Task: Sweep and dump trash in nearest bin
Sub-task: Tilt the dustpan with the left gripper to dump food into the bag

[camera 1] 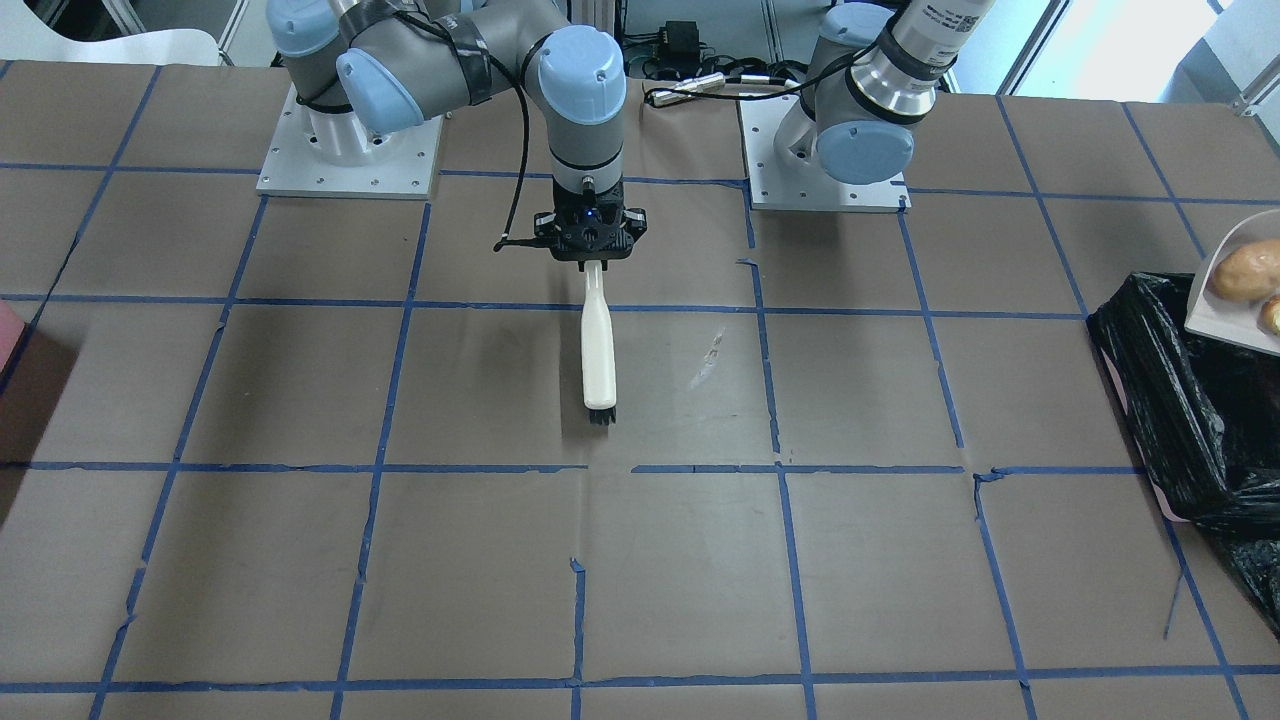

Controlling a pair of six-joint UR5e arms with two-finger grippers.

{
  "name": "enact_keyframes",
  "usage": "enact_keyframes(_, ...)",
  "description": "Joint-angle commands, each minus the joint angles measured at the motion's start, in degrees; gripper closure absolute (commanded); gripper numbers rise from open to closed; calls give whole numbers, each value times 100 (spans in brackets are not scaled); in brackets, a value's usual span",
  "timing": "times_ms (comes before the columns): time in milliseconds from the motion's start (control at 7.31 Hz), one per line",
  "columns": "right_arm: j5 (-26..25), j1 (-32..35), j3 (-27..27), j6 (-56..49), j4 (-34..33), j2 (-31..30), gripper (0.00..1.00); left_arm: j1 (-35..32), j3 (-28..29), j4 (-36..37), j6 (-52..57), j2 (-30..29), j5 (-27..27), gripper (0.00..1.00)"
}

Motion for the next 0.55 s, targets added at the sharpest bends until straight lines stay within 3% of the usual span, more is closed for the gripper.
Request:
enact_keyframes(0, -6, -13, 1, 3, 31, -6, 82, -303, 109, 63, -82, 98, 471, 100)
enact_keyframes(137, -15, -31, 10, 3, 49, -6, 82, -558, 127, 72, -257, 212, 901, 100)
enact_keyframes(410, -15, -13, 27, 3, 49, 3, 82, -605, 110, 281, -181, 143, 932, 100)
